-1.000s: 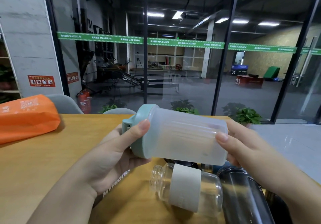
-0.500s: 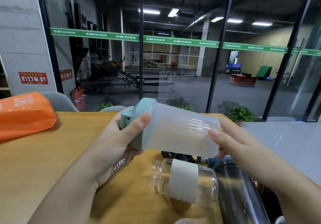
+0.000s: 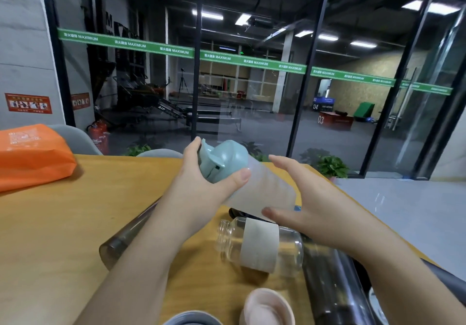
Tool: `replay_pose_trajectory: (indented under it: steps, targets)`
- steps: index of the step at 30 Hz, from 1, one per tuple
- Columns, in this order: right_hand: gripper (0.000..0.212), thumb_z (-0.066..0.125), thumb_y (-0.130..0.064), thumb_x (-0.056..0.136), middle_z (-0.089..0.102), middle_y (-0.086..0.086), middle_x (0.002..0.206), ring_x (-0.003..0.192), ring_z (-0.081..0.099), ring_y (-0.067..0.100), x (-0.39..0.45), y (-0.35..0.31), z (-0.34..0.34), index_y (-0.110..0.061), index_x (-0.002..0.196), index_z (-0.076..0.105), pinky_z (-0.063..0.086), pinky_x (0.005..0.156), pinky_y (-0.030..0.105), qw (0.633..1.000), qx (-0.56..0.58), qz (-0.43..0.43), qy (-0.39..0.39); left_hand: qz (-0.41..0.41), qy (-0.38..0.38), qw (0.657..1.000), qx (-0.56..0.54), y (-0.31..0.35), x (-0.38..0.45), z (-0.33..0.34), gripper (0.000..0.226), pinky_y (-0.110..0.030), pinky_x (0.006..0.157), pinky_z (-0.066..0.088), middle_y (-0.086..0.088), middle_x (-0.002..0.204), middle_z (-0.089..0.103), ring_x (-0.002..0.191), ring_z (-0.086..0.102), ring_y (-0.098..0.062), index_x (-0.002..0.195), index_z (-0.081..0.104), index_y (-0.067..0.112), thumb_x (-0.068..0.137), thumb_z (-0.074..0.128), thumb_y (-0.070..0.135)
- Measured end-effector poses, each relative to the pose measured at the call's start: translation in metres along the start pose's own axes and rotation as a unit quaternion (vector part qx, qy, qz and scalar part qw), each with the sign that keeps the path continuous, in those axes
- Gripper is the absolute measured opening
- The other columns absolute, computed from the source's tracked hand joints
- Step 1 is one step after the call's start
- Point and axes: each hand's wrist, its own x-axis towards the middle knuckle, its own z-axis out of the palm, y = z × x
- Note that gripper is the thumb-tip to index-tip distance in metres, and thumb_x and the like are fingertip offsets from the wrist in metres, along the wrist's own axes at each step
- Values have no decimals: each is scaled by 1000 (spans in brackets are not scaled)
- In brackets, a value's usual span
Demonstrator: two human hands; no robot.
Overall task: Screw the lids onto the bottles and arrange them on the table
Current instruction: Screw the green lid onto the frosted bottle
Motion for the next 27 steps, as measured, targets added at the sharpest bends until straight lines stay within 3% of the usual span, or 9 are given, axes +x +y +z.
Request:
replay_pose_trajectory:
  steps: [3,9,13,16,17,19,21,23,27]
  targets:
    - [94,70,-45,79,23,-24,152,131,23,-8,9,-16,-4,-39,148,7,20,93,8,999,-16,-27,-19,-4,-2,1000,26,0,-2,4,107,-27,94,33,17,138,37,114,40,-2,149,6,43,67,73,59]
    - [112,73,-49,76,29,-7,152,131,38,13,25,-32,1,-27,151,-8,35,97,23,992,-105,-69,-4,15,-23,999,35,1,-5,9,111,-29,94,41,18,135,38,117,46,-6,146,6,49,60,73,65]
    - [110,74,-48,72,34,-1,148,130,38,20,31,-25,2,-18,152,4,37,104,36,986,-137,-90,41,34,-26,998,45,-2,-3,11,113,-23,86,38,16,146,36,117,45,-5,146,-1,50,64,77,55]
    - [103,77,-41,69,41,2,142,124,44,24,36,-16,-3,-18,150,17,43,97,42,976,-152,-128,84,46,-62,995,62,-5,-1,10,117,-9,77,38,22,140,30,116,44,0,144,-14,53,69,76,49]
    - [101,78,-40,68,43,3,140,122,45,26,39,-11,-5,-18,149,20,44,95,43,973,-159,-137,96,50,-71,993,78,-6,0,8,117,-12,85,40,21,143,28,121,43,-2,142,-17,55,70,76,49]
    - [102,80,-37,67,44,6,139,120,47,28,47,2,-10,-17,149,22,45,93,45,966,-177,-143,119,43,-83,989,117,-9,1,3,115,-33,104,41,16,155,19,135,37,-11,139,-18,59,70,74,53]
    - [106,82,-33,66,43,8,138,119,46,30,55,18,-14,-21,150,19,45,92,44,964,-190,-129,137,25,-111,982,151,-13,2,-2,107,-43,110,37,14,158,18,139,33,-13,142,-10,58,73,72,53]
    - [107,83,-27,68,41,9,136,120,44,28,64,35,-14,-27,151,15,43,94,40,972,-162,-93,146,7,-163,964,210,-18,2,-7,89,-37,108,37,10,152,31,134,40,-13,144,8,56,78,68,53]
    - [98,80,-15,72,34,4,130,111,38,15,77,65,-1,-36,147,19,31,92,25,986,19,17,165,-42,-240,922,302,-24,3,-13,68,-31,101,42,8,140,46,119,50,-11,141,29,50,81,62,57]
